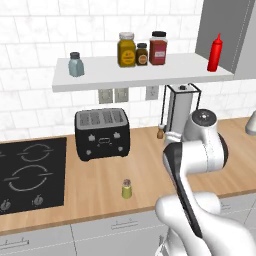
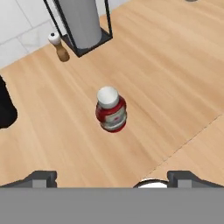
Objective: Put the shaker and condiment bottle from the counter next to their counterparts in the cabinet.
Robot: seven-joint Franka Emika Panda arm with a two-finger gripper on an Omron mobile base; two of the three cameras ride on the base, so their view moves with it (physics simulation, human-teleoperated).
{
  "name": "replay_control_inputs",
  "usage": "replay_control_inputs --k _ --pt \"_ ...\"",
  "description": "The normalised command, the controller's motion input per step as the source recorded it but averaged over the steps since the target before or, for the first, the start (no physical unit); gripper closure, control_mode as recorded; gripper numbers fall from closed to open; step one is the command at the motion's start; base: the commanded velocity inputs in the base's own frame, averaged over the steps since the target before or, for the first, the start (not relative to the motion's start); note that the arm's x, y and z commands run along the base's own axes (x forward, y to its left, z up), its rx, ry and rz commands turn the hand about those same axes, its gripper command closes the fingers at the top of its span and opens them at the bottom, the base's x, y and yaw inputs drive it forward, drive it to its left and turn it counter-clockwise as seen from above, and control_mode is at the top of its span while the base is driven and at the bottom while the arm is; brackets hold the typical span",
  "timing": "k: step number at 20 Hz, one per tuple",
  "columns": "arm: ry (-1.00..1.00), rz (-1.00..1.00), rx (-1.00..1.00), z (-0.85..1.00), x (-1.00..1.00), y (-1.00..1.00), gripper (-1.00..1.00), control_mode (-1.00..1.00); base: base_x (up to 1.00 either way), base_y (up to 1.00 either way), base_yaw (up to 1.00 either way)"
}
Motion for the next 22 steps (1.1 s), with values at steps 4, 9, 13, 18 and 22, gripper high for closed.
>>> replay_control_inputs --k 4,9,13,18,22 --pt "0.0 -0.19 0.0 -0.34 0.0 0.0 -1.0 -1.0 0.0 0.0 0.0" --pt "0.01 -0.18 0.0 -0.23 0.16 0.0 -1.0 -1.0 0.0 0.0 0.0" --pt "0.02 -0.14 0.0 -0.14 0.41 0.0 -1.0 -1.0 0.0 0.0 0.0" --pt "0.0 -0.12 0.0 -0.21 0.37 0.0 -1.0 -1.0 0.0 0.0 0.0" --pt "0.0 -0.1 0.0 -0.38 0.43 0.0 -1.0 -1.0 0.0 0.0 0.0"
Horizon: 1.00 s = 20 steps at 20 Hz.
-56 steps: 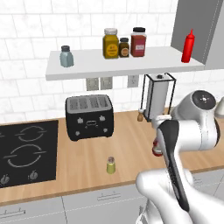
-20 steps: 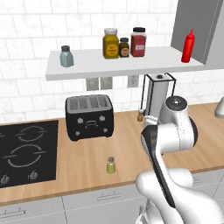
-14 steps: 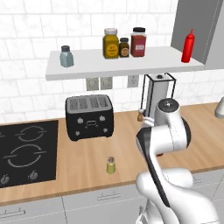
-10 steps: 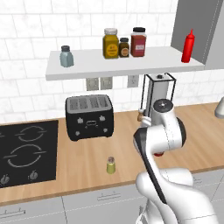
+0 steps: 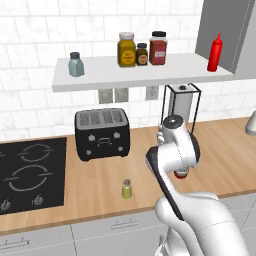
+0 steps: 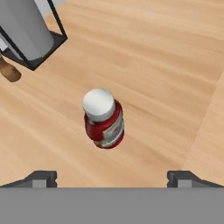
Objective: Put the shaker and condiment bottle from the counter next to their counterparts in the cabinet.
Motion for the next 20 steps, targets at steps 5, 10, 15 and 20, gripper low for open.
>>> replay_control_inputs --k 5,10,15,20 --pt "0.0 -0.09 0.0 -0.45 0.46 0.0 -1.0 -1.0 0.0 0.0 0.0" --pt "0.0 -0.1 0.0 -0.28 0.31 0.0 -1.0 -1.0 0.0 0.0 0.0" --pt "0.02 -0.09 0.0 -0.17 0.03 -0.04 -1.0 -1.0 0.0 0.0 0.0" --pt "0.03 -0.1 0.0 -0.16 0.0 -0.12 -1.0 -1.0 0.0 0.0 0.0"
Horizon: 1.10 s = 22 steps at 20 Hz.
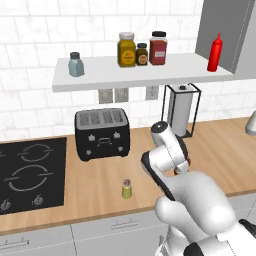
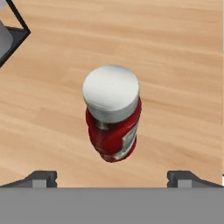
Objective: Put the shaker and condiment bottle from the counter next to their counterparts in the cabinet.
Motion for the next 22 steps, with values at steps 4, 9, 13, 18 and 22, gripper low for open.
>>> replay_control_inputs --k 4,9,13,18,22 --pt "0.03 -0.11 0.0 -0.15 0.0 -0.15 -1.0 -1.0 0.0 0.0 0.0" --pt "0.04 -0.1 0.0 -0.13 0.0 -0.2 -1.0 -1.0 0.0 0.0 0.0" --pt "0.04 -0.1 0.0 -0.11 0.0 -0.2 -1.0 -1.0 0.0 0.0 0.0" --pt "0.03 -0.09 0.0 -0.1 0.0 -0.19 -1.0 -1.0 0.0 0.0 0.0" --pt "0.03 -0.09 0.0 -0.14 0.01 -0.15 -1.0 -1.0 0.0 0.0 0.0"
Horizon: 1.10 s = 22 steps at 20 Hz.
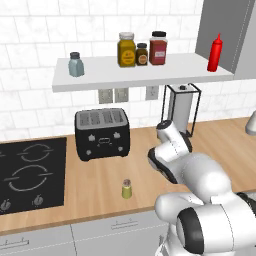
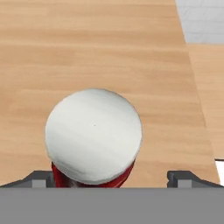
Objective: Put the shaker and condiment bottle from the counter next to their counterparts in the cabinet.
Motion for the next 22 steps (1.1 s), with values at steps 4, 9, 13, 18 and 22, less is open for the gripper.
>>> replay_control_inputs --k 4,9,13,18,22 --pt "0.05 -0.07 0.0 -0.25 0.15 0.0 1.0 -1.0 0.0 0.0 0.0" --pt "0.05 0.0 0.02 -0.18 0.1 -0.04 1.0 -1.0 0.0 0.0 0.0" --pt "0.0 0.04 0.02 0.0 0.0 0.0 1.0 -1.0 0.0 0.0 0.0" --pt "-0.02 0.09 0.0 0.0 -0.02 0.0 1.0 -1.0 0.0 0.0 0.0" --pt "-0.07 0.07 0.0 0.03 -0.26 -0.01 1.0 -1.0 0.0 0.0 0.0"
